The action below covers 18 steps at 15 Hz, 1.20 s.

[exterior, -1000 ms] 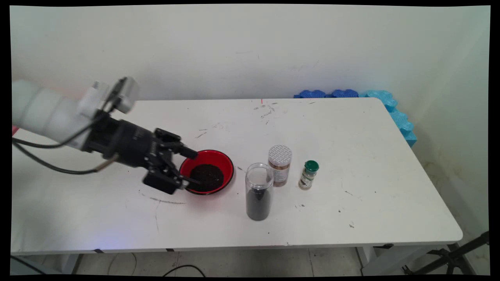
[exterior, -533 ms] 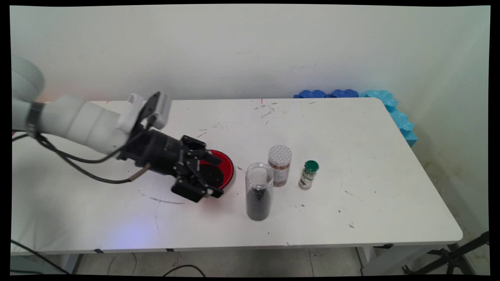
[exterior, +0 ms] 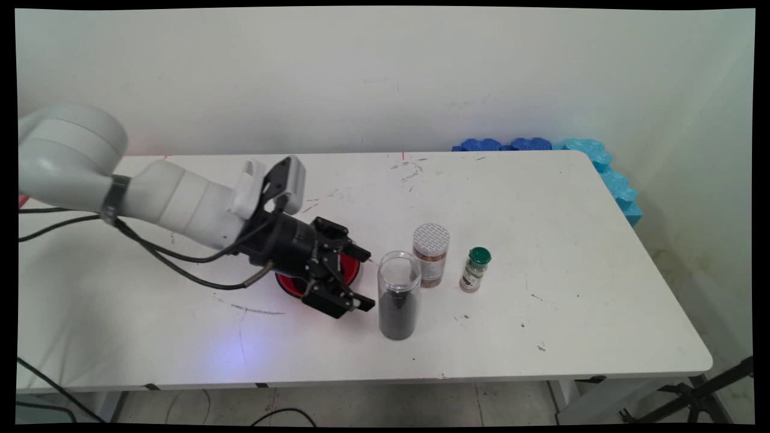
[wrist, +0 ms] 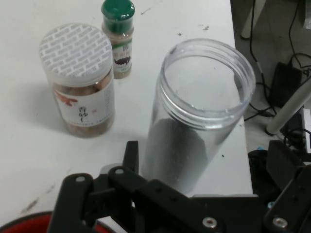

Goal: Pick up the black seasoning powder from the table

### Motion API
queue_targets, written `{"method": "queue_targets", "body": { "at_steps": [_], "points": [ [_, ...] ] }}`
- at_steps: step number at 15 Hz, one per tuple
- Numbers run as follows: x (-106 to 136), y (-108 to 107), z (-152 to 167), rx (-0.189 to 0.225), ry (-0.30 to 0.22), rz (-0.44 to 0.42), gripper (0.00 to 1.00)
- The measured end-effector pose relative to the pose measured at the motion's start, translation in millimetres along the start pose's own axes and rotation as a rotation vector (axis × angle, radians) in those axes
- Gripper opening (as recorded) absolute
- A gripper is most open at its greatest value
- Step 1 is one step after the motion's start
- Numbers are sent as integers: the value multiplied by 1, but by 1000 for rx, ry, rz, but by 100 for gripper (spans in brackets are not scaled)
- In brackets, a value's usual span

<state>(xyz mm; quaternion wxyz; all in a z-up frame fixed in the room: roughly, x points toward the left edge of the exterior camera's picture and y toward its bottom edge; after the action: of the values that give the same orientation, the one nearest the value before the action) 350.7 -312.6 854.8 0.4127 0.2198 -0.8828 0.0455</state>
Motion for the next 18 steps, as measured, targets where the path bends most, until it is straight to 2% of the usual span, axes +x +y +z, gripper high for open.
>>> {"method": "queue_targets", "body": {
  "at_steps": [6, 17, 18],
  "points": [
    [5, -2, 23, -8, 4, 8, 100],
    [10, -5, 42, -9, 5, 13, 100],
    [10, -5, 43, -8, 4, 12, 0]
  ]
}}
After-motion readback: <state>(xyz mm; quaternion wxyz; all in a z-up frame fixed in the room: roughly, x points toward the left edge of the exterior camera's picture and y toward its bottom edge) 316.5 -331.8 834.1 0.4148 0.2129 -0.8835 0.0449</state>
